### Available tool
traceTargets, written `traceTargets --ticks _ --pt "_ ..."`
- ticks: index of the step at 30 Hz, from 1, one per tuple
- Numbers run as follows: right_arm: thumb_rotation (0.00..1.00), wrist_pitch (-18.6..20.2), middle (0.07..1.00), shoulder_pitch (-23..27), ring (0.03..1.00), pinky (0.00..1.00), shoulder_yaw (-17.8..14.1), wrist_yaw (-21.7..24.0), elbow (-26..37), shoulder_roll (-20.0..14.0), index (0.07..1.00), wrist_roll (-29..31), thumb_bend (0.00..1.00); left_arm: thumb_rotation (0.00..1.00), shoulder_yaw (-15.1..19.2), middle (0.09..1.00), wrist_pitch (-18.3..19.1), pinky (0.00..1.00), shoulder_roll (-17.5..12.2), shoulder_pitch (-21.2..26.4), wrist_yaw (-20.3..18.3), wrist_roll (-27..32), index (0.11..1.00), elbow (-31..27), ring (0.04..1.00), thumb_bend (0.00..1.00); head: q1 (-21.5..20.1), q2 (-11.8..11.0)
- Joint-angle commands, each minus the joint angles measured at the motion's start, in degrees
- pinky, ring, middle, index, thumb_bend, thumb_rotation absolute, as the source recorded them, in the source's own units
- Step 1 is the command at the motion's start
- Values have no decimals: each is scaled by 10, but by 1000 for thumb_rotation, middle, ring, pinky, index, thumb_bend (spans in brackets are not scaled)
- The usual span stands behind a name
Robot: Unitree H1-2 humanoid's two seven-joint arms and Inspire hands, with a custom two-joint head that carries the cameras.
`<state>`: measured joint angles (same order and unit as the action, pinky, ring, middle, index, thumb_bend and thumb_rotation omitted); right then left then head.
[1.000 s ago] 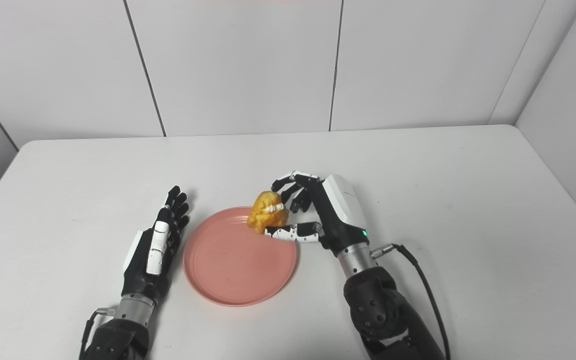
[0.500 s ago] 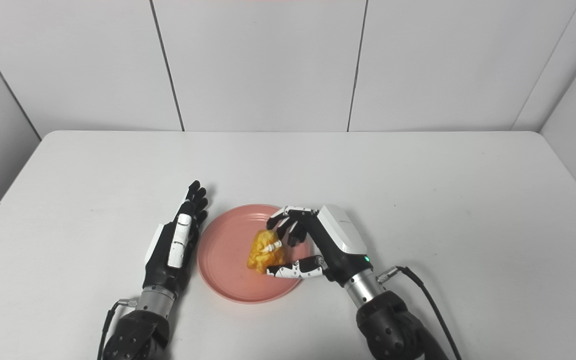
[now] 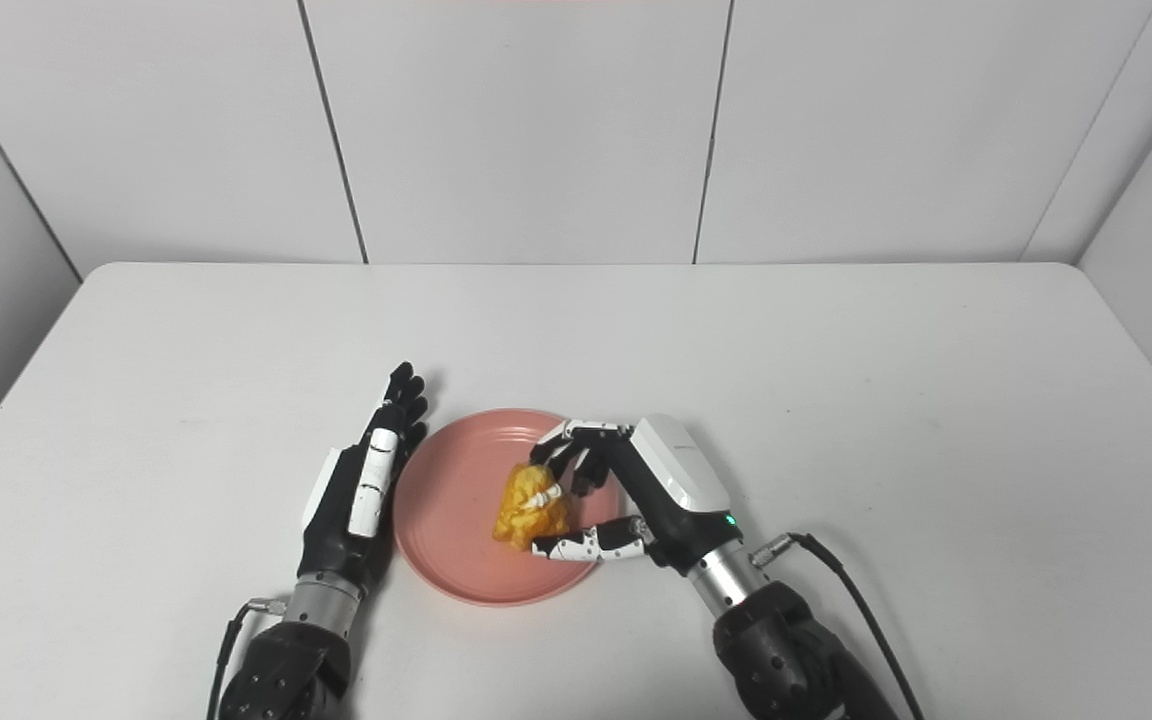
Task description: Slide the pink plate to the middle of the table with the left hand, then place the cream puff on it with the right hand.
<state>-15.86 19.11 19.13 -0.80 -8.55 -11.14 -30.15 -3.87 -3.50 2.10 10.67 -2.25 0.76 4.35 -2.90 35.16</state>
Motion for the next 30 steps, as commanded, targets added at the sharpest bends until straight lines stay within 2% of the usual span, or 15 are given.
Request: traceTargets --ticks 1,2,3,4,7,8,11,13,15,18,21,26,30 --pt "68 -14 620 10 611 543 4 3 -1 -3 500 -14 501 1000 -2 1000 -13 1000 0 2 -1 -5 1000 0 1000 637 0 -3" --pt "120 -17 732 11 710 634 5 3 -1 -5 500 -16 495 1000 -2 1000 -13 1000 0 2 -2 -3 1000 1 1000 632 0 -3" --pt "188 -22 789 11 764 684 5 2 -1 -6 570 -17 486 1000 -1 1000 -15 1000 0 2 -2 -2 1000 2 1000 624 -2 -6" --pt "323 -30 845 11 825 743 5 0 -4 -7 759 -15 467 1000 -1 1000 -15 1000 0 2 -3 -1 1000 2 1000 616 -2 -6" --pt "402 -48 890 11 867 781 4 -7 -8 -8 847 -14 461 1000 0 1000 -18 1000 0 2 -3 -1 1000 4 1000 602 -2 -11" --pt "469 -52 927 10 903 819 2 -11 -7 -7 887 -16 461 1000 0 1000 -18 1000 0 2 -2 -1 1000 5 1000 596 -2 -11" --pt "513 -62 943 7 919 830 -5 -29 -6 -2 906 -23 486 1000 0 1000 -21 1000 -1 3 -5 3 1000 8 1000 593 -3 -14" --pt "567 -72 943 5 890 781 -12 -42 -8 4 917 -19 513 1000 -1 1000 -26 1000 -3 4 -7 3 1000 11 1000 593 -4 -14" --pt "567 -89 938 7 869 755 -17 -51 -18 8 920 -9 521 1000 0 1000 -29 1000 -3 5 -7 3 1000 15 1000 600 -4 -16" --pt "606 -91 943 6 890 800 -25 -53 -20 12 933 -4 528 1000 3 1000 -28 1000 -4 6 -7 5 1000 17 1000 604 -5 -18" --pt "690 -95 947 4 911 835 -34 -57 -19 18 948 3 551 1000 5 1000 -22 1000 -3 5 -2 1 1000 13 1000 602 -7 -18" --pt "737 -109 942 3 907 826 -45 -80 -27 25 948 16 573 1000 7 1000 -18 1000 -7 5 -6 3 1000 11 1000 619 -13 -24" --pt "842 -99 932 -2 870 763 -70 -106 -31 44 940 20 646 1000 11 1000 -13 1000 -11 5 -8 9 1000 8 1000 620 -17 -23"
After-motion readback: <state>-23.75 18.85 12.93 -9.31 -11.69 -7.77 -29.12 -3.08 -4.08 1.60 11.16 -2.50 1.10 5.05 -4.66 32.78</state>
